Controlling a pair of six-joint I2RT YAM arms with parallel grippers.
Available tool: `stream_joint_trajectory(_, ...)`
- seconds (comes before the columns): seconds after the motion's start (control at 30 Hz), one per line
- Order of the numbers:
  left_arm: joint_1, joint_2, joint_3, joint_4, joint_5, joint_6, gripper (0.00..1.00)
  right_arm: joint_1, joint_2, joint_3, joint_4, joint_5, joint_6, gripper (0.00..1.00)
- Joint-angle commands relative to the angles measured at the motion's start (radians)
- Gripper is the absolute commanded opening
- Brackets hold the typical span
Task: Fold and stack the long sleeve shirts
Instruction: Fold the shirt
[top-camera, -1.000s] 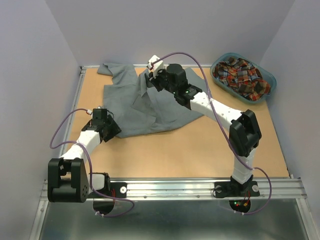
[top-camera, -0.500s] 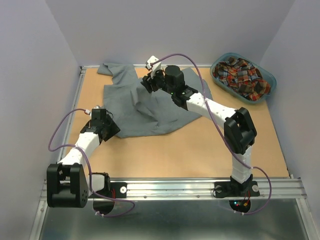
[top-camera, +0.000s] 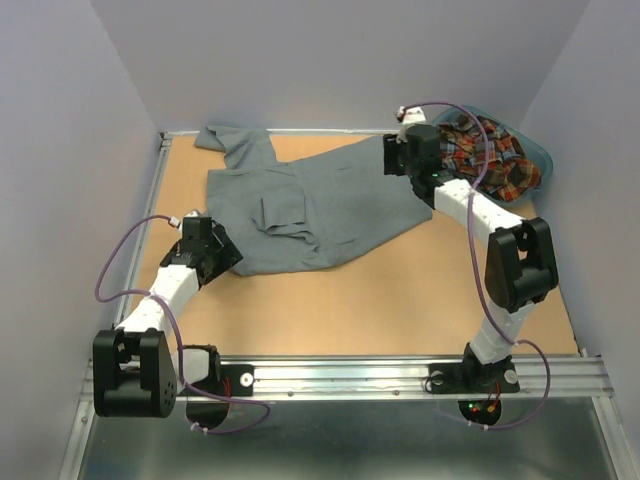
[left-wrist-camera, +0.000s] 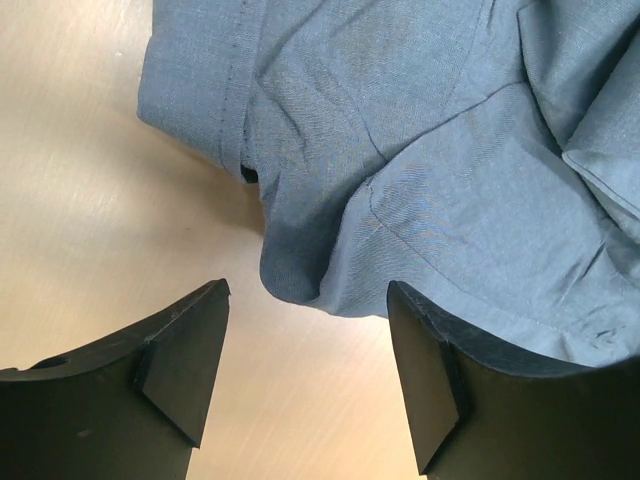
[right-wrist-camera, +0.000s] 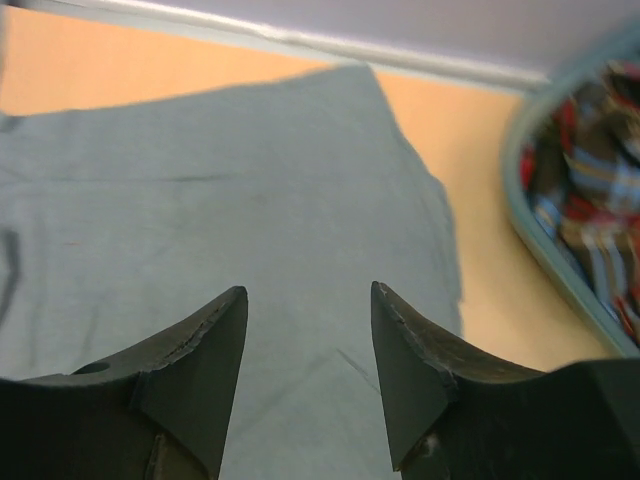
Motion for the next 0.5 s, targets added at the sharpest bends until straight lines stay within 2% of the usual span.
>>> stream_joint_trajectory(0.0,-0.001,0.01,0.06,0.006,-0.004,0.068,0.74,-0.066,-0.041,-0.084,-0.075,0.038,0.114,0.56)
stream_joint_trajectory(0.2,-0.051,0.054,0.12,-0.014,-0.034,0.095,0.65,-0.118,0.042,-0.083,-0.108,0.065,0.19,0.46)
stream_joint_trajectory(0.47,-0.119,0.12,0.142,-0.029,-0.107,0.097,0.62,-0.118,0.137,-0.064,-0.114,0.085,0.263,0.45)
